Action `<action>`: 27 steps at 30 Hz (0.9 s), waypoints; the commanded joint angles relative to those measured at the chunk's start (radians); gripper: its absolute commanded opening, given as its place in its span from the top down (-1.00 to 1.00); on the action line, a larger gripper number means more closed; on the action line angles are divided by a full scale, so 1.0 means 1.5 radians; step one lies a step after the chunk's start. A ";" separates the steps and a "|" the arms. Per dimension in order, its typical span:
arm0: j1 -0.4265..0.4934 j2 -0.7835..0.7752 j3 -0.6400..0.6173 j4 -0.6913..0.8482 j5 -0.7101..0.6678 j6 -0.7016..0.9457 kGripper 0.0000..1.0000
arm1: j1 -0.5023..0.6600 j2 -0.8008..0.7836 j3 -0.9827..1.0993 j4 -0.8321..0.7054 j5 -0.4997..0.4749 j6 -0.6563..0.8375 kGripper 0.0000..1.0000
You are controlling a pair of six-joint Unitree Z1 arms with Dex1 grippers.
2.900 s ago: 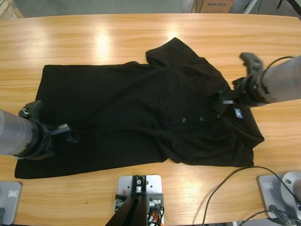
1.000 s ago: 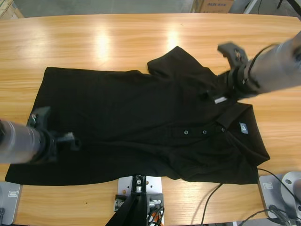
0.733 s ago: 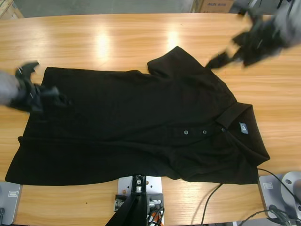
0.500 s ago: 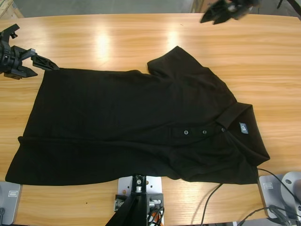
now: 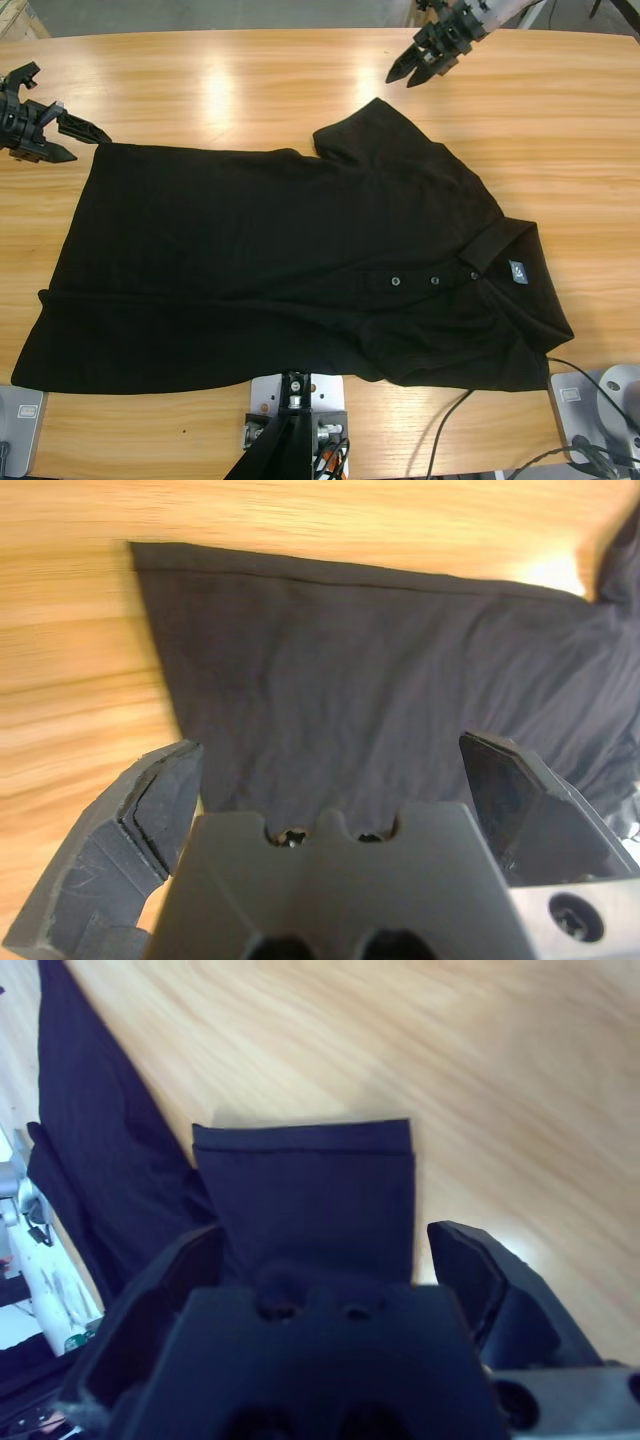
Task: Fold clothes
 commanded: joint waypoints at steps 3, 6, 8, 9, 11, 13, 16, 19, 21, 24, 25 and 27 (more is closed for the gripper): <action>0.024 0.095 -0.005 0.010 -0.009 0.006 -0.97 | -0.007 0.095 -0.043 0.026 0.020 -0.008 -0.64; 0.024 0.100 -0.006 0.010 -0.009 0.007 -0.97 | -0.007 0.104 -0.061 0.032 0.024 -0.008 -0.63; 0.024 0.104 -0.009 0.010 -0.009 0.007 -0.97 | -0.008 0.108 -0.070 0.038 0.024 -0.005 -0.63; 0.024 0.105 -0.010 0.010 -0.009 0.007 -0.97 | -0.008 0.108 -0.071 0.041 0.024 -0.004 -0.63; 0.024 0.107 -0.012 0.010 -0.009 0.007 -0.97 | -0.006 0.110 -0.075 0.048 0.018 -0.003 -0.48; 0.024 0.110 -0.013 0.010 -0.009 0.007 -0.97 | -0.004 0.116 -0.088 0.057 0.012 -0.003 -0.34; 0.024 0.111 -0.013 0.010 -0.009 0.007 -0.97 | 0.002 0.128 -0.114 0.071 0.005 0.002 0.09; 0.024 0.115 -0.014 0.010 -0.009 0.007 -0.97 | 0.004 0.131 -0.116 0.075 0.009 0.017 0.14; 0.024 0.121 -0.017 0.010 -0.012 0.007 -0.97 | 0.002 0.132 -0.118 0.082 0.010 0.029 0.14; 0.019 0.124 -0.018 0.011 -0.014 0.007 -0.97 | 0.003 0.135 -0.126 0.104 -0.003 0.051 0.12; 0.017 0.124 -0.017 0.011 -0.014 0.007 -0.97 | 0.008 0.137 -0.133 0.112 -0.018 0.055 0.11; 0.016 0.124 -0.017 0.012 -0.014 0.007 -0.97 | 0.024 0.141 -0.149 0.123 -0.055 0.062 0.09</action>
